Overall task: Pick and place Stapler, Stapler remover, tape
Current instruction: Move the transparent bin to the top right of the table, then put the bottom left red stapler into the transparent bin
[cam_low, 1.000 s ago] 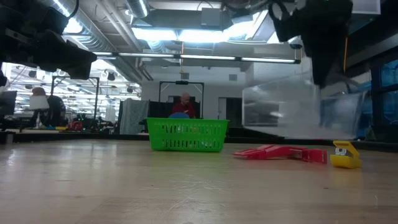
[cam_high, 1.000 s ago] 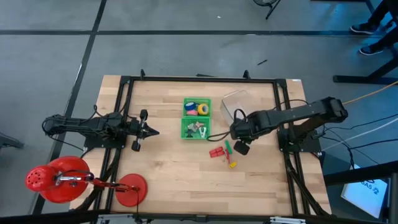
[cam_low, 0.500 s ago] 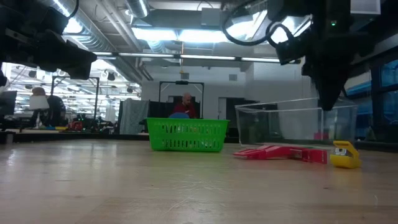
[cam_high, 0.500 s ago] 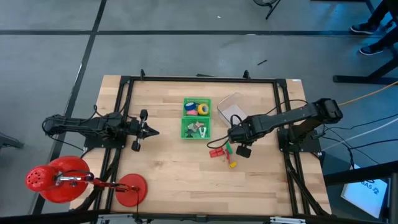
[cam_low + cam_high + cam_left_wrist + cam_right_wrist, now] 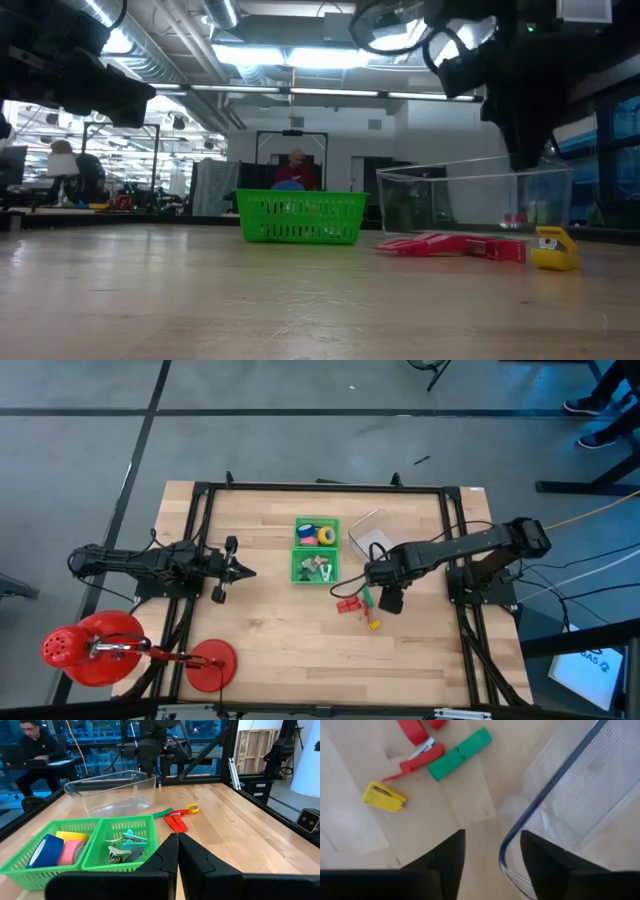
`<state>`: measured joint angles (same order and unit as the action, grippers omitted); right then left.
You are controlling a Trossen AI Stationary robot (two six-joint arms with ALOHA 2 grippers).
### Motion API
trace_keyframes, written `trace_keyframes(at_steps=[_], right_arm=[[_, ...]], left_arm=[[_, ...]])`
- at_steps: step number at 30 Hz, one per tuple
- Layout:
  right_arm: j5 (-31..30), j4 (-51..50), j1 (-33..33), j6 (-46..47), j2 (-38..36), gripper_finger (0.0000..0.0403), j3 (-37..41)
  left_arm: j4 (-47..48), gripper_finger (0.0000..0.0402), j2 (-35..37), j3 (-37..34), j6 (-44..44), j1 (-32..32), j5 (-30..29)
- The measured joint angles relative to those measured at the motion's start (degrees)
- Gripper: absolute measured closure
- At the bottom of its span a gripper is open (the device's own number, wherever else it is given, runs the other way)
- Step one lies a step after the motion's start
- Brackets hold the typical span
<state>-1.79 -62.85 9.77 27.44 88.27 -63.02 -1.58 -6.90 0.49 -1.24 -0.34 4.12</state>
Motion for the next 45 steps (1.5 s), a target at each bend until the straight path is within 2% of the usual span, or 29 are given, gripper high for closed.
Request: trace_keyframes(at_steps=[7, 14, 20, 27, 32, 40, 45], right_arm=[[-1.55, -1.72, -0.54, -4.07, 0.00, 0.0174, -7.08], [-3.30, 0.61, -0.49, -11.21, -0.04, 0.0170, -12.69], [-3.14, 8.20, -0.39, -17.53, -0.04, 0.0170, -14.97], [-3.12, 19.18, 1.83, -33.49, -0.04, 0.0170, -15.30], [-3.12, 21.02, 3.97, -44.48, -0.04, 0.0170, -15.30], [0.41, 25.45, 5.52, -45.85, 0.08, 0.0169, -15.30], [0.49, 23.76, 5.52, -41.86, 0.26, 0.0169, -15.30]], left_arm=[[0.01, 0.0394, 0.00, 0.01, -0.01, 0.00, 0.00], [0.02, 0.0393, 0.00, 0.01, 0.00, 0.00, 0.00], [0.02, 0.0396, 0.00, 0.00, 0.00, 0.00, 0.00], [0.02, 0.0394, 0.00, 0.02, 0.00, 0.00, 0.00], [0.02, 0.0397, 0.00, 0.00, 0.00, 0.00, 0.00], [0.02, 0.0394, 0.00, 0.00, -0.01, 0.00, 0.00], [0.02, 0.0395, 0.00, 0.00, 0.00, 0.00, 0.00]])
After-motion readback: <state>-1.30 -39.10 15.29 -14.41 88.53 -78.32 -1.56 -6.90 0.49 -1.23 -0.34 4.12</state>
